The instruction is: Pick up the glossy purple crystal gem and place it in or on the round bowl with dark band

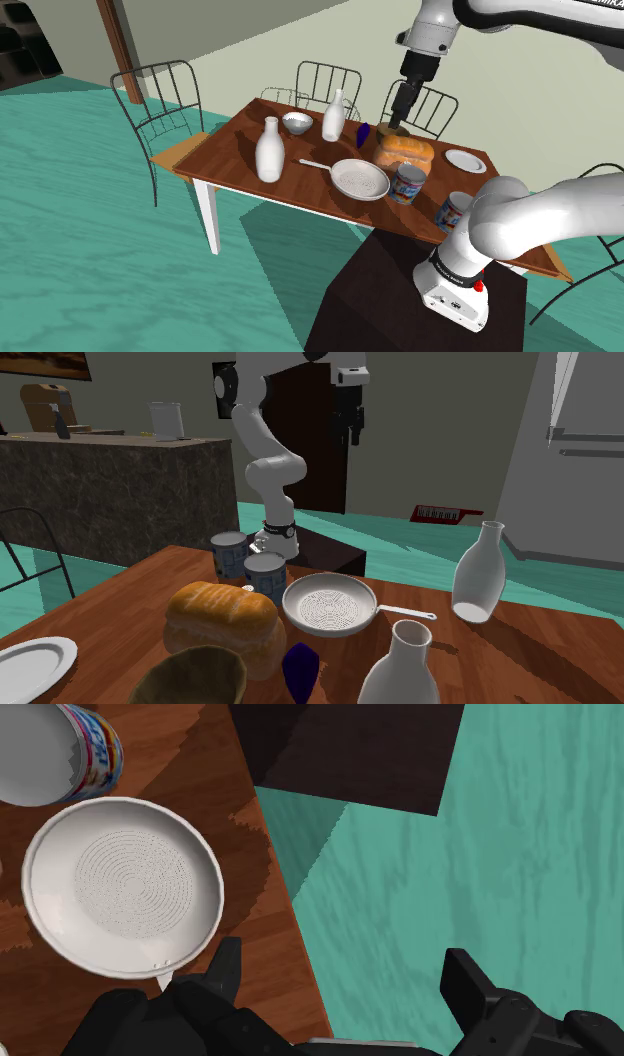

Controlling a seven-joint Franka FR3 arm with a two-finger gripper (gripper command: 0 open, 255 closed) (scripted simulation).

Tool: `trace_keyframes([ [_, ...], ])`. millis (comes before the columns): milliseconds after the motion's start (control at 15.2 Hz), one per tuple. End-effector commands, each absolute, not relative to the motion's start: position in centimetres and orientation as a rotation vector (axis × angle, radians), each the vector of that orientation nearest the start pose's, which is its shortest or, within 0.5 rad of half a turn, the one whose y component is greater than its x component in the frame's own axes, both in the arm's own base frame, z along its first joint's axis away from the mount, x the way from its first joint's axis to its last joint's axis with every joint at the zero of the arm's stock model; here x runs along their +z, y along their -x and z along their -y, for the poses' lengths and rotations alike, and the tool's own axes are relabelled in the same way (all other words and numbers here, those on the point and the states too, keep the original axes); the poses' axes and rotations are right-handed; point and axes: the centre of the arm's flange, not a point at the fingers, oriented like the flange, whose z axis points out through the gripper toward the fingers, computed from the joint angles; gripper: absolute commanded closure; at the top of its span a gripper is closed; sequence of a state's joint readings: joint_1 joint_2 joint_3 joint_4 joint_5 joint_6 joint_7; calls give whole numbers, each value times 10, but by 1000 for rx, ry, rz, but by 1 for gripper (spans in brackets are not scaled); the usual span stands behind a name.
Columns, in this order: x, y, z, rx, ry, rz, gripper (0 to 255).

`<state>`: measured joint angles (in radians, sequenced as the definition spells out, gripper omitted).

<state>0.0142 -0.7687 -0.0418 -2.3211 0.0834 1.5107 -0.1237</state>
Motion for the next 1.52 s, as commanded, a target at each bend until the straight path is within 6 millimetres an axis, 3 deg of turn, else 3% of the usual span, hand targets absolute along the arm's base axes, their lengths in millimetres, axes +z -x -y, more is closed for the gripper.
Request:
trace_keyframes([
  [0,597,-306,3,52,3021,169,0],
  [1452,462,-430,214,-28,3085,12,0],
])
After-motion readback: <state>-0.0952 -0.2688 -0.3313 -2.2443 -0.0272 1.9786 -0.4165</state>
